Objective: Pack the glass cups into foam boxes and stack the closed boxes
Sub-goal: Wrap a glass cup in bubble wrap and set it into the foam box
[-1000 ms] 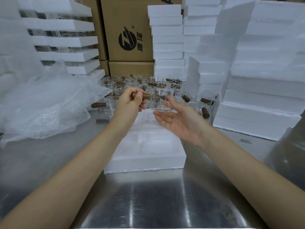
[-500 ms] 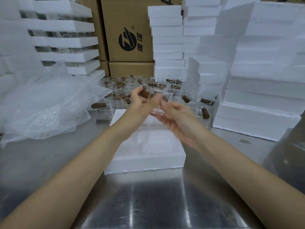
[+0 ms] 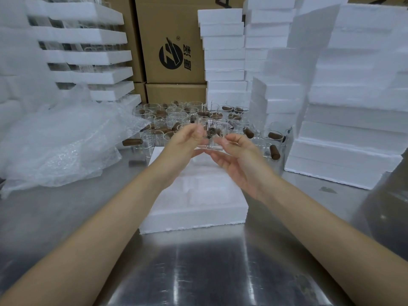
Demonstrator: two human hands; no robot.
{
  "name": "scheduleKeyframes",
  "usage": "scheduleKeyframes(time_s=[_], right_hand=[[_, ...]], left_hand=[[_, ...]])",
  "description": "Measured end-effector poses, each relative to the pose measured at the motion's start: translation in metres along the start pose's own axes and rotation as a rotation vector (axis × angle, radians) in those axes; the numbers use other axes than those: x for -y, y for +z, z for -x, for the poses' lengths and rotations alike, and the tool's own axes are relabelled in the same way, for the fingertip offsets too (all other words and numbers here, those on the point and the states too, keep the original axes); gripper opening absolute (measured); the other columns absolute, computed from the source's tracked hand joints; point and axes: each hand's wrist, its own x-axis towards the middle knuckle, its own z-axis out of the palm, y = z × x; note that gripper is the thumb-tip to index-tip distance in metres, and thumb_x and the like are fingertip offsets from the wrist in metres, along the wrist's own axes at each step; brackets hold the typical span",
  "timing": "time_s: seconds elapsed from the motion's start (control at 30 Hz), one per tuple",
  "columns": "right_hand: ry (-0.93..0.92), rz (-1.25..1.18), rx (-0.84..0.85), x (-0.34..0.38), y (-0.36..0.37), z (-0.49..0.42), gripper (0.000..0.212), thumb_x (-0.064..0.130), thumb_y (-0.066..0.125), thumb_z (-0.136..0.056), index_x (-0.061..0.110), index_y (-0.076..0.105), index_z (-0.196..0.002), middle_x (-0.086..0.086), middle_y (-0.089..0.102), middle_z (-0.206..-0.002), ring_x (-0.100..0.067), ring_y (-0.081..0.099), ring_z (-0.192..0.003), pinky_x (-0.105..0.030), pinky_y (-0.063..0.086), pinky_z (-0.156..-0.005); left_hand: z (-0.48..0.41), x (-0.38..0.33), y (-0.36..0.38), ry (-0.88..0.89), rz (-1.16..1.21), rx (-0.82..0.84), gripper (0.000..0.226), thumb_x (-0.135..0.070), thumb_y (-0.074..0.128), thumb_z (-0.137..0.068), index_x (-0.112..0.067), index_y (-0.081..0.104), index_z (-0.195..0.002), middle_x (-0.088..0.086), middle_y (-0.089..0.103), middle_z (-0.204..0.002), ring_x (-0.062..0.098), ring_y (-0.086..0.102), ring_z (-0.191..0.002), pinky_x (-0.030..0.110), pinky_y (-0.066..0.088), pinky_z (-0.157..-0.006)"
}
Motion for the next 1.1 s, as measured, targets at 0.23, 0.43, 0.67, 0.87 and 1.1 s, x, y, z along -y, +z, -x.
scheduleKeyframes(time_s=[0.23,0.43,0.67,0.87,1.1], right_hand=[[-0.055,0.099,0.083,-0.0004,-0.0014,0.0023,0.02,-0.011,0.052,-0.092,0.009,0.051,-0.092,-0.013,0.057,-0.107,-0.026,0.064,-0.096,-0.028,0.056,-0.085],[-0.119,0.205,0.106,-0.0001,-0.0007,0.0028,0.033,-0.018,0.051,-0.088,0.011,0.059,-0.099,-0.003,0.059,-0.116,-0.021,0.063,-0.097,-0.028,0.053,-0.087],[-0.041,-0.057,0.006,0.0018,-0.0031,0.0001,0.03,0.001,0.058,-0.093,0.015,0.047,-0.118,-0.008,0.065,-0.099,-0.02,0.069,-0.081,-0.024,0.056,-0.07],[-0.069,0.017,0.042,0.0035,-0.0036,0.0012,0.012,0.009,0.058,-0.095,0.016,0.059,-0.104,-0.001,0.065,-0.095,-0.015,0.065,-0.075,-0.021,0.054,-0.069],[-0.061,0.03,0.023,0.0024,-0.0051,-0.001,0.01,0.013,0.058,-0.095,0.014,0.06,-0.105,0.002,0.063,-0.077,-0.012,0.06,-0.065,-0.021,0.051,-0.061]], left_hand=[[0.0011,-0.0005,0.0014,-0.072,-0.137,0.083,0.077,-0.052,0.063,-0.074,-0.025,0.038,-0.141,-0.001,0.046,-0.136,0.008,0.053,-0.119,0.021,0.047,-0.09],[-0.0016,-0.0012,-0.003,-0.087,-0.004,-0.111,0.072,-0.04,0.073,-0.08,-0.022,0.036,-0.138,0.003,0.049,-0.132,0.011,0.059,-0.112,0.03,0.049,-0.094],[-0.0018,-0.0072,-0.0011,-0.152,0.375,-0.078,0.03,-0.027,0.06,-0.093,-0.009,0.049,-0.114,0.013,0.06,-0.117,0.031,0.067,-0.104,0.032,0.055,-0.091],[-0.001,-0.0078,0.0002,-0.208,0.328,-0.052,0.018,-0.025,0.051,-0.099,-0.014,0.054,-0.112,0.012,0.059,-0.125,0.03,0.065,-0.105,0.034,0.052,-0.094],[0.0013,-0.0097,0.0023,-0.224,0.269,0.003,0.031,-0.026,0.047,-0.1,-0.011,0.049,-0.127,0.011,0.058,-0.127,0.022,0.068,-0.092,0.035,0.052,-0.094]])
